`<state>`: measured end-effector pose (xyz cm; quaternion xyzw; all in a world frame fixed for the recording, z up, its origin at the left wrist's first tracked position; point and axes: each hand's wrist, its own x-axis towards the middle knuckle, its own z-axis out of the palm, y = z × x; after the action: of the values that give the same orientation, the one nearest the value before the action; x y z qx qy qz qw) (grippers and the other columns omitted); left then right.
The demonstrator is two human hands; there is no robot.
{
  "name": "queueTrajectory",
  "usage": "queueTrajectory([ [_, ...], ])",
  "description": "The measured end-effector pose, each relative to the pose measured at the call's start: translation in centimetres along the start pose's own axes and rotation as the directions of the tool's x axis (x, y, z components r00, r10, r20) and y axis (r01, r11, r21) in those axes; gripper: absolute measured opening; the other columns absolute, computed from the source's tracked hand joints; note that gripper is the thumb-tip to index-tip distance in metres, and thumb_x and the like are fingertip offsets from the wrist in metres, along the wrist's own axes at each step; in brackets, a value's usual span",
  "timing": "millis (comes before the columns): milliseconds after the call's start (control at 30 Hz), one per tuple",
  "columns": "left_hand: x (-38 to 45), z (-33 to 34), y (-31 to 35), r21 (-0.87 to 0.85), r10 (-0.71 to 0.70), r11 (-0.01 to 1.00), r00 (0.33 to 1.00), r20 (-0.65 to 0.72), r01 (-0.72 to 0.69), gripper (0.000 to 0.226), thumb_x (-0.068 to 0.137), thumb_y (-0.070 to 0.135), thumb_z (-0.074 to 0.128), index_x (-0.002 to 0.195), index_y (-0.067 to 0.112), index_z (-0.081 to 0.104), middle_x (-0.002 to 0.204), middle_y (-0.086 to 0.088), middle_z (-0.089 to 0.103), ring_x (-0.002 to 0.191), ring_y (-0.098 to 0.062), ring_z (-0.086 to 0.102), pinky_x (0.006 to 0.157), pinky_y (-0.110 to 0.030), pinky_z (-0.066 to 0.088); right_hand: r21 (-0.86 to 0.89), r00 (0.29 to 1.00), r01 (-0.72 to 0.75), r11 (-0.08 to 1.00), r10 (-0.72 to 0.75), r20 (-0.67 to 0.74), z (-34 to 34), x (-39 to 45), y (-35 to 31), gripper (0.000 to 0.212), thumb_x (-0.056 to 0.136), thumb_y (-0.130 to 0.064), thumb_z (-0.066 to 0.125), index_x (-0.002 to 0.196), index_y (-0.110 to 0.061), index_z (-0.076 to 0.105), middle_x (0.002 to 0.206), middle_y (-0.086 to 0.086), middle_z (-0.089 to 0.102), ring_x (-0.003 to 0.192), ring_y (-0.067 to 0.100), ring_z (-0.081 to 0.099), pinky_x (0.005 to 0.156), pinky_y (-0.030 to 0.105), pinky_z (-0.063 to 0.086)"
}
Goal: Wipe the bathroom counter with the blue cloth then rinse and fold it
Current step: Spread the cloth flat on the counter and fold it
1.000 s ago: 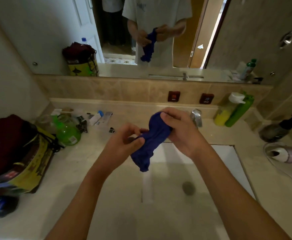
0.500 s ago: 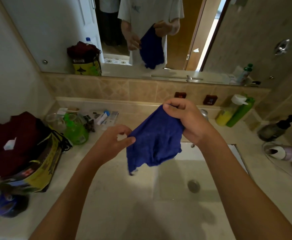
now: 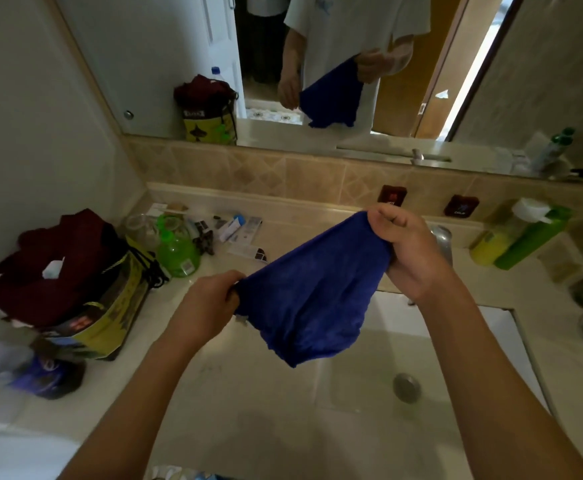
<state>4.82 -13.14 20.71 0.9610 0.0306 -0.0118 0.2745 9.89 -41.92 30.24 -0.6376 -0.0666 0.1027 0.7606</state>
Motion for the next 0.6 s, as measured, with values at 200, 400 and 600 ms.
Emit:
queueTrajectory([
  [200, -0.2, -4.6, -0.6, -0.448, -0.124, 0.893, 0.928, -0.35, -0.049, 0.027, 0.097, 0.005, 0.053, 0.103, 0.025, 0.07, 0.092, 0.014, 0.07, 0.083, 0.0, 0.064, 0.074, -0.013, 0.046, 0.071, 0.996, -0.001, 0.997, 0.007, -0.089, -1.4, -0.2, 3.5, 0.019, 0.09, -0.028, 0.063, 0.081, -0.015, 0.073, 0.078, 0.003, 0.066, 0.074, 0.016, 0.058, 0.07, 0.031, 0.047],
  [400, 1.7, -5.8, -2.8, -0.723, -0.254, 0.689, 0.92, -0.3, -0.046, 0.015, 0.095, 0.01, 0.061, 0.09, 0.021, 0.071, 0.07, 0.012, 0.071, 0.063, 0.004, 0.061, 0.06, -0.012, 0.047, -0.005, 0.989, -0.045, 0.999, 0.043, -0.14, -1.0, 0.9, 5.6, 0.017, 0.094, -0.023, 0.06, 0.085, -0.016, 0.073, 0.088, 0.002, 0.07, 0.09, 0.018, 0.064, 0.086, 0.039, 0.054],
  [600, 4.4, -9.6, -6.7, -0.627, -0.113, 0.764, 0.988, 0.107, 0.155, 0.023, 0.092, 0.012, 0.064, 0.072, 0.017, 0.075, 0.072, -0.009, 0.068, 0.068, -0.021, 0.059, 0.063, -0.028, 0.047, -0.077, 0.977, -0.147, 0.986, 0.133, -0.165, 0.2, 2.3, 6.3, 0.027, 0.101, -0.011, 0.052, 0.081, -0.011, 0.071, 0.08, 0.006, 0.066, 0.077, 0.019, 0.059, 0.064, 0.032, 0.046],
])
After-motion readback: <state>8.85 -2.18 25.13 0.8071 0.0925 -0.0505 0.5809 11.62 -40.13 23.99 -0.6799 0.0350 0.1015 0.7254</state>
